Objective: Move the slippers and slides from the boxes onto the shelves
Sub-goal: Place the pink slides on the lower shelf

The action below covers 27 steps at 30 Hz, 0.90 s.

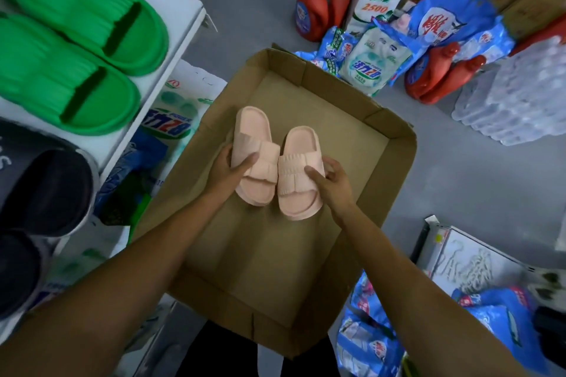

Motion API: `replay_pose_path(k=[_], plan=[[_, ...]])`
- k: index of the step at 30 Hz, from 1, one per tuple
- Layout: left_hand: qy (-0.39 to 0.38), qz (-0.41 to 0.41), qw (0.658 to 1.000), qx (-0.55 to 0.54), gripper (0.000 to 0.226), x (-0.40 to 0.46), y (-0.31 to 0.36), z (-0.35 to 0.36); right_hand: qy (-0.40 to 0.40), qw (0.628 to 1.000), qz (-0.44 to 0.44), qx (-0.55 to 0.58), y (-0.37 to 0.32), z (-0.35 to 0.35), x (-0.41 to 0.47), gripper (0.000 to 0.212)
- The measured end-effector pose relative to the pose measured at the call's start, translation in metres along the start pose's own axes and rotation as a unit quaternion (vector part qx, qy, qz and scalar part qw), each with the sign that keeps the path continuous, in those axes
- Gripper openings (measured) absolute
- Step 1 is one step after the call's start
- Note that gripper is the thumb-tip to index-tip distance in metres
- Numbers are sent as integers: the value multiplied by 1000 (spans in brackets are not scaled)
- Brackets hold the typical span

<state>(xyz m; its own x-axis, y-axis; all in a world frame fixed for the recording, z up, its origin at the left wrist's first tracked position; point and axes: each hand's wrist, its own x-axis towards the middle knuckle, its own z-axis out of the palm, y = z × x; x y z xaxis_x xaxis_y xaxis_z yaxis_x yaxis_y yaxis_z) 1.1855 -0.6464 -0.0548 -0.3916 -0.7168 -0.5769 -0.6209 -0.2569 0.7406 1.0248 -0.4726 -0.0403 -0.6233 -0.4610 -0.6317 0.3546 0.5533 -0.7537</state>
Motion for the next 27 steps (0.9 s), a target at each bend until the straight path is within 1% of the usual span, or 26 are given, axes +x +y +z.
replay_pose_path(k=[2, 4, 5, 8, 10, 14, 16, 17, 20, 23, 24, 27], plan=[[25, 3, 1000, -6, 59, -23, 3, -3, -10, 1000, -17, 3, -6, -3, -13, 49], [48, 2, 999, -19, 54, -51, 9, -7, -13, 999, -31, 13, -10, -6, -30, 55], [55, 2, 998, -32, 53, -66, 12, -9, -15, 999, -39, 21, -12, -9, -39, 52], [76, 7, 996, -55, 47, -112, 16, -18, -36, 996, -66, 47, -21, -15, -75, 38], [92, 20, 993, -75, 45, -144, 16, -23, -53, 993, -87, 55, -28, -23, -106, 34], [131, 53, 980, -138, 48, -219, 16, -33, -91, 987, -113, 66, -39, -38, -168, 38], [142, 70, 973, -166, 54, -259, 16, -37, -108, 985, -121, 67, -45, -41, -197, 33], [156, 84, 968, -177, 55, -278, 16, -40, -118, 982, -129, 66, -48, -42, -211, 30], [199, 91, 952, -216, 54, -333, 10, -54, -152, 974, -156, 61, -59, -41, -257, 26], [209, 103, 938, -258, 61, -385, 4, -74, -195, 964, -174, 50, -68, -34, -301, 24], [211, 107, 933, -272, 61, -402, 0, -82, -209, 960, -182, 44, -71, -30, -316, 25], [224, 137, 919, -295, 50, -455, -7, -110, -249, 946, -204, 27, -78, -13, -357, 31]])
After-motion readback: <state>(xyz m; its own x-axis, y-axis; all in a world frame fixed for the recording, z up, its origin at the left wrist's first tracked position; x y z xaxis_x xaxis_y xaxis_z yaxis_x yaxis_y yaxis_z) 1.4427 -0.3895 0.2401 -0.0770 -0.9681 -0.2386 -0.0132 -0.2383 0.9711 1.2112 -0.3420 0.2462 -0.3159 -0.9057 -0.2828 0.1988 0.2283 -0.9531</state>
